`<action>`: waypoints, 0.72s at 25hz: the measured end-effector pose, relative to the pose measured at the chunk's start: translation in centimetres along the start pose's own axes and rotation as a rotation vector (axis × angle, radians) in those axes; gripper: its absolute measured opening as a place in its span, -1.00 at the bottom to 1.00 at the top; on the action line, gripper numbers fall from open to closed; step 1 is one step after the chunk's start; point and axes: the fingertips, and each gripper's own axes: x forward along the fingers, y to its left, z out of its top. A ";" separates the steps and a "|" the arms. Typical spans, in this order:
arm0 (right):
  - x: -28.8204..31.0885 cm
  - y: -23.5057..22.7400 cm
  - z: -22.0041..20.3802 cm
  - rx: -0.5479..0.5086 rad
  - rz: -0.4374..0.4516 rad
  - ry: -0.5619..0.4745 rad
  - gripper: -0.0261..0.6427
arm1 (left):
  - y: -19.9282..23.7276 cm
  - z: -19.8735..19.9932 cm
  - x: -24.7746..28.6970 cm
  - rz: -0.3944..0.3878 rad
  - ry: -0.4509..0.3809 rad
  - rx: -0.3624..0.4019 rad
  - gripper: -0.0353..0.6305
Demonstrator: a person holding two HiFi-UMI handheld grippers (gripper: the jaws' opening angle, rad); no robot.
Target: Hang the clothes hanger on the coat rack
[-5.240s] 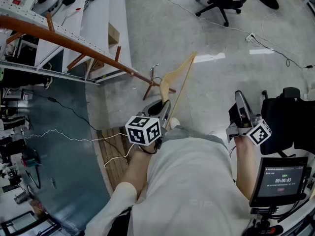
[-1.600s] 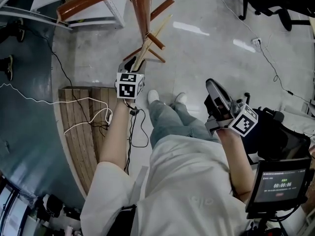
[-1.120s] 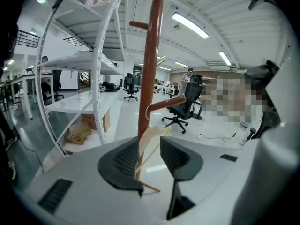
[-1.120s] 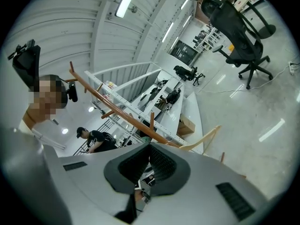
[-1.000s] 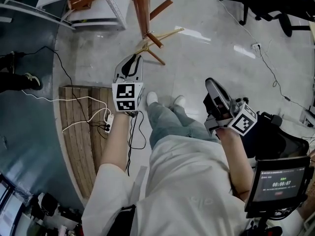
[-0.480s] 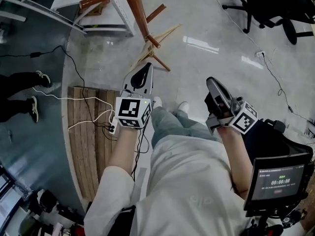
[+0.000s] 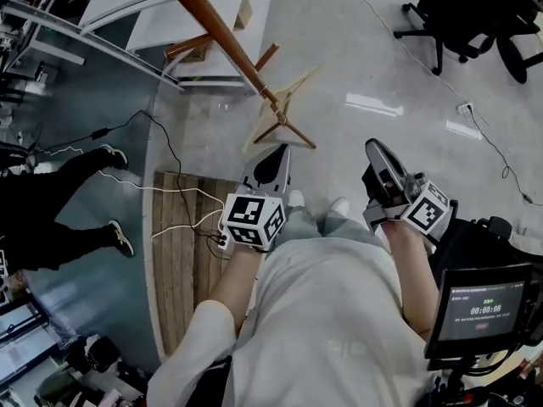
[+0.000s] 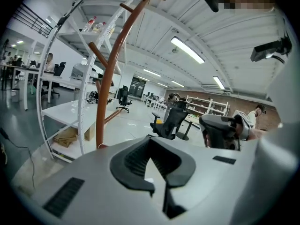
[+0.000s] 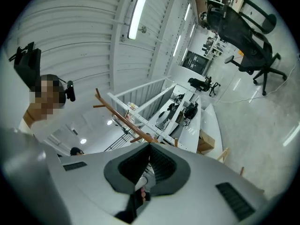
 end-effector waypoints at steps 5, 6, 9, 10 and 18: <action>-2.5 1.4 2.4 -0.011 0.015 -0.076 -0.90 | -3.9 1.8 0.1 -0.044 0.018 -0.009 -0.88; -2.9 1.5 2.7 -0.015 0.013 -0.086 -0.90 | -4.6 2.1 0.4 -0.056 0.019 -0.010 -0.88; -4.1 1.0 3.3 -0.026 0.001 -0.112 -0.90 | -6.3 2.9 1.8 -0.101 0.014 -0.031 -0.88; -4.4 0.9 3.5 -0.028 -0.005 -0.121 -0.90 | -6.9 3.1 2.2 -0.121 0.013 -0.044 -0.88; -6.7 -0.6 6.8 -0.051 -0.044 -0.193 -0.90 | -12.1 3.7 6.2 -0.246 0.061 -0.005 -0.88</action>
